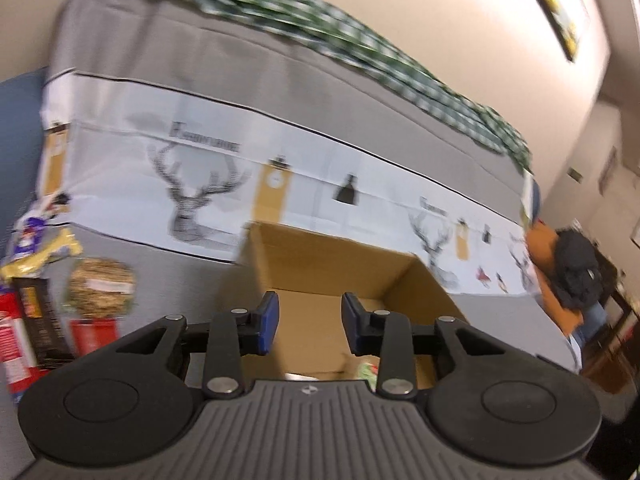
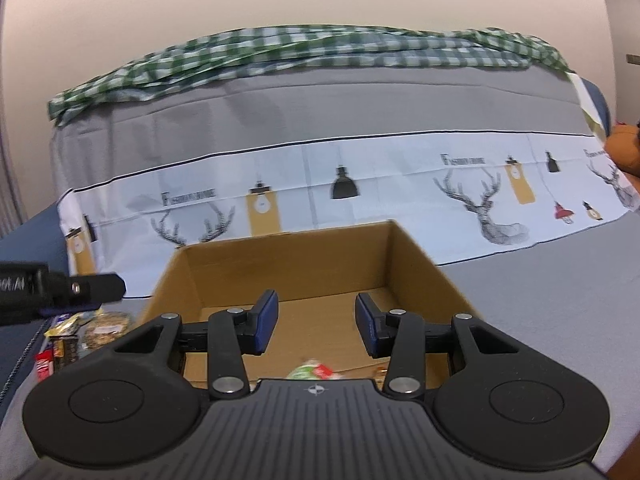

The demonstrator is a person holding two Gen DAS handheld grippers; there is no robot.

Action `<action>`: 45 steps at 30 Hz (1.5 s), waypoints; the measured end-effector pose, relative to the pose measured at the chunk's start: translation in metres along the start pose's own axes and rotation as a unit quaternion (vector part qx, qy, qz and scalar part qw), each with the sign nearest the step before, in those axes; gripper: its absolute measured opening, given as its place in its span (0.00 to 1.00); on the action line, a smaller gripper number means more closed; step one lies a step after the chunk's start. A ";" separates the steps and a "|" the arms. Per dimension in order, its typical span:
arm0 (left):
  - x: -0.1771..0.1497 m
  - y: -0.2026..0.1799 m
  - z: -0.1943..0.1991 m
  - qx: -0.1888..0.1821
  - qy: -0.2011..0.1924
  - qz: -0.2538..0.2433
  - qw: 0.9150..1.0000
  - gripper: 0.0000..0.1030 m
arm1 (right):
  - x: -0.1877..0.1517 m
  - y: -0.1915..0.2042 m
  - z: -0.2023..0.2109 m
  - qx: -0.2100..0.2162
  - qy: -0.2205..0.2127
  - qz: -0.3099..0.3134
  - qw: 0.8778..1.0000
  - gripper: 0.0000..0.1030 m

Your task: Organize snacks

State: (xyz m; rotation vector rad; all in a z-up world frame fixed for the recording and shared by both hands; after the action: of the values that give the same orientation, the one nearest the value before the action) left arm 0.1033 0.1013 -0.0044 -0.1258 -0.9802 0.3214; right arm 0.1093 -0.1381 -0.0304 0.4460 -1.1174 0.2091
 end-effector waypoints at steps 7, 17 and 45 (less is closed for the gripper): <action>0.048 0.060 -0.003 0.066 -0.002 0.009 0.998 0.37 | -0.001 0.046 -0.008 0.046 0.003 0.006 0.999 0.43; 0.038 0.123 -0.037 0.104 0.058 0.022 0.993 0.35 | -0.012 0.116 -0.015 0.123 0.009 0.024 0.992 0.37; 0.016 0.213 -0.081 0.175 0.211 0.167 0.947 0.44 | -0.107 0.214 -0.212 0.146 0.254 0.057 0.954 0.43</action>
State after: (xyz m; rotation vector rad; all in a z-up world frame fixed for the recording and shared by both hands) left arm 0.1342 0.3111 -0.0897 -0.0330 -0.4618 0.7425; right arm 0.1556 0.1538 -0.1522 0.5506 -0.6044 0.5631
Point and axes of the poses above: each gripper's, at about its wrist camera, not at the fingertips, and z roughly against the way its jaws point, y to its left, x to its top, the point moved 5 cm from there along -z, roughly the way its jaws point, and after that the axes turned 15 degrees about x, right-handed, at the moved point
